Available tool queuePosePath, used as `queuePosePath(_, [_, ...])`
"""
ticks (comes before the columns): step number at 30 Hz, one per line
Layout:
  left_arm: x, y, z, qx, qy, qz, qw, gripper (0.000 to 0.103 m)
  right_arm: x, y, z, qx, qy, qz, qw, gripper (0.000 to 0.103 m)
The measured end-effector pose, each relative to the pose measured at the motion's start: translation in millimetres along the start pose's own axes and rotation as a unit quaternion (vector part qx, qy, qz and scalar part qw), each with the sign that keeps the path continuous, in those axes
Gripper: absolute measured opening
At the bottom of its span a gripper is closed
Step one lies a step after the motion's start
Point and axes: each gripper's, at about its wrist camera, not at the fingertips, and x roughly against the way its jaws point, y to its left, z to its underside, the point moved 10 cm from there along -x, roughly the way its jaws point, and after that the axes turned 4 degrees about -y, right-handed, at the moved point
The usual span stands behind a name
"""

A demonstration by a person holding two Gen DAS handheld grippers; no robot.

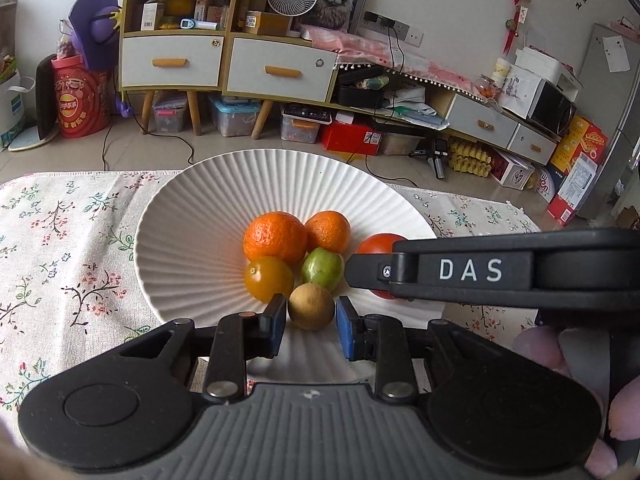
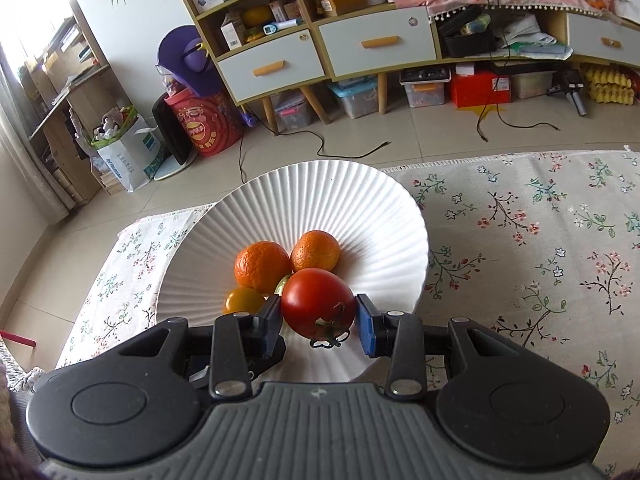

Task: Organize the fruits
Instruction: 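Carry the kiwi and red tomato into the white bowl and open both tools, then withdraw both tools from the bowl back over the remaining fruit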

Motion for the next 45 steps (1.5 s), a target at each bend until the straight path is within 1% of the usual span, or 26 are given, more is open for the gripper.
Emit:
queuePosePath(3, [0,-1,-2,-0.004,0.001,0.003,1.0,0.018,1,1,-1,-0.006,0.001,-0.008,1.0,0.038])
queuePosePath(5, [1,-2,-3,-0.007,0.001,0.002,1.0,0.021,4,1,-3,-0.009,-0.004,-0.009,1.0,0.038])
queuePosePath(10, [5,-3,-3,-0.015,0.004,-0.004,0.9999,0.035,10,1,-7,-0.012,-0.01,-0.009,1.0,0.043])
queuePosePath(14, [9,-3,-3,-0.019,0.007,-0.007,0.9998,0.041,16,0,-9,-0.009,-0.013,-0.006,1.0,0.044])
queuePosePath(19, [14,-2,-1,-0.025,0.015,-0.013,0.9995,0.051,26,1,-13,0.0,-0.023,-0.007,1.0,0.056])
queuePosePath(21, [16,-1,1,-0.028,0.02,-0.017,0.9992,0.052,30,1,-13,0.001,-0.024,-0.006,1.0,0.059])
queuePosePath(24, [19,-1,2,-0.037,0.022,-0.02,0.9989,0.057,34,1,-13,0.011,-0.027,0.001,1.0,0.065])
queuePosePath(30, [28,0,5,-0.044,0.026,-0.018,0.9985,0.064,41,0,-10,0.041,-0.028,0.008,0.999,0.073])
queuePosePath(32, [31,0,6,-0.048,0.027,-0.017,0.9983,0.067,43,1,-7,0.05,-0.027,0.008,0.998,0.075])
queuePosePath(34, [34,2,7,-0.055,0.025,-0.02,0.998,0.074,46,2,-5,0.059,-0.026,0.01,0.998,0.079])
queuePosePath(35, [36,2,7,-0.059,0.025,-0.022,0.9977,0.076,47,1,-3,0.062,-0.026,0.01,0.998,0.081])
queuePosePath(37, [39,2,9,-0.067,0.025,-0.024,0.9972,0.079,50,0,0,0.067,-0.026,0.013,0.997,0.089])
queuePosePath(45, [53,11,20,-0.086,0.034,-0.033,0.9952,0.091,58,-2,14,0.088,-0.016,0.018,0.996,0.095])
